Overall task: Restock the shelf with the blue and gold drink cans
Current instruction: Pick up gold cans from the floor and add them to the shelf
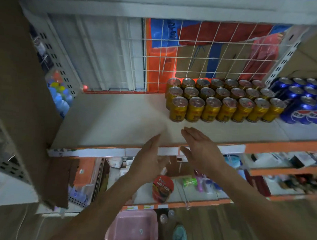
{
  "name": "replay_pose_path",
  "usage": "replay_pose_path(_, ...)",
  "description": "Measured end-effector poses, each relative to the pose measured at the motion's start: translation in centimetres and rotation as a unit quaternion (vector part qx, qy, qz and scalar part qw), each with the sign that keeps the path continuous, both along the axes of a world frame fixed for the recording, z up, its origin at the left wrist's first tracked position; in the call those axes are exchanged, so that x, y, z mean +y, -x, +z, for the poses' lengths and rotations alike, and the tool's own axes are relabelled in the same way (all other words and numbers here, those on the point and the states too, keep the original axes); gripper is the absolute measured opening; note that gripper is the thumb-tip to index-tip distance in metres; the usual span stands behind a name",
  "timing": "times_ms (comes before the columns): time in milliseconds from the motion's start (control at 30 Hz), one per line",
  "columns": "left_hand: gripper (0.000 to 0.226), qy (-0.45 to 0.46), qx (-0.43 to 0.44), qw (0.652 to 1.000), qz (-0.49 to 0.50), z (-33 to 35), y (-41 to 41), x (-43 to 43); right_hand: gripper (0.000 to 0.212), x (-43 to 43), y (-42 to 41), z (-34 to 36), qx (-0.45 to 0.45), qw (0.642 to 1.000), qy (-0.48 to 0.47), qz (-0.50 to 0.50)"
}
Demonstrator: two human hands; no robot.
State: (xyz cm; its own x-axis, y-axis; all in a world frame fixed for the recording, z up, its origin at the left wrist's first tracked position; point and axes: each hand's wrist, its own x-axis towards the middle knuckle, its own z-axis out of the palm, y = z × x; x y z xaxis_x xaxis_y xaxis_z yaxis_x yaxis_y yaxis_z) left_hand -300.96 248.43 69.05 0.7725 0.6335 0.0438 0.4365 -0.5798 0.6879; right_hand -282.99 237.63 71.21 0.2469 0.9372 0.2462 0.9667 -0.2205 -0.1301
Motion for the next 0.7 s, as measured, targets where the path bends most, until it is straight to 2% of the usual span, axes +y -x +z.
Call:
replay_pose_path(133,0.074,-0.013,0.011,1.0,-0.016,-1.9,3.1,-3.0,0.051,-3.5,4.1,-1.8,0.011,1.0,-0.001,-0.03)
replay_pose_path(200,0.07,-0.012,0.012,1.0,-0.025,-3.0,4.7,-4.6,0.057,-5.3,5.8,-3.3,0.036,0.998,0.019,-0.037)
replay_pose_path(300,0.067,-0.008,0.024,0.999,-0.042,-5.0,6.6,-6.8,0.053,-7.9,7.7,-5.9,0.065,0.995,0.058,-0.05)
replay_pose_path(467,0.068,0.034,0.074,0.994,-0.066,-9.8,9.0,-9.6,0.065,-11.5,10.0,-10.1,0.08,0.989,0.102,-0.075)
replay_pose_path(600,0.063,0.077,0.11,0.989,-0.065,-14.3,9.2,-12.2,0.054,-14.1,10.6,-14.5,0.098,0.984,0.127,-0.073)
replay_pose_path(700,0.056,0.069,0.125,0.987,-0.069,-18.4,8.8,-13.8,0.06,-15.5,10.5,-17.7,0.135,0.976,0.152,-0.081)
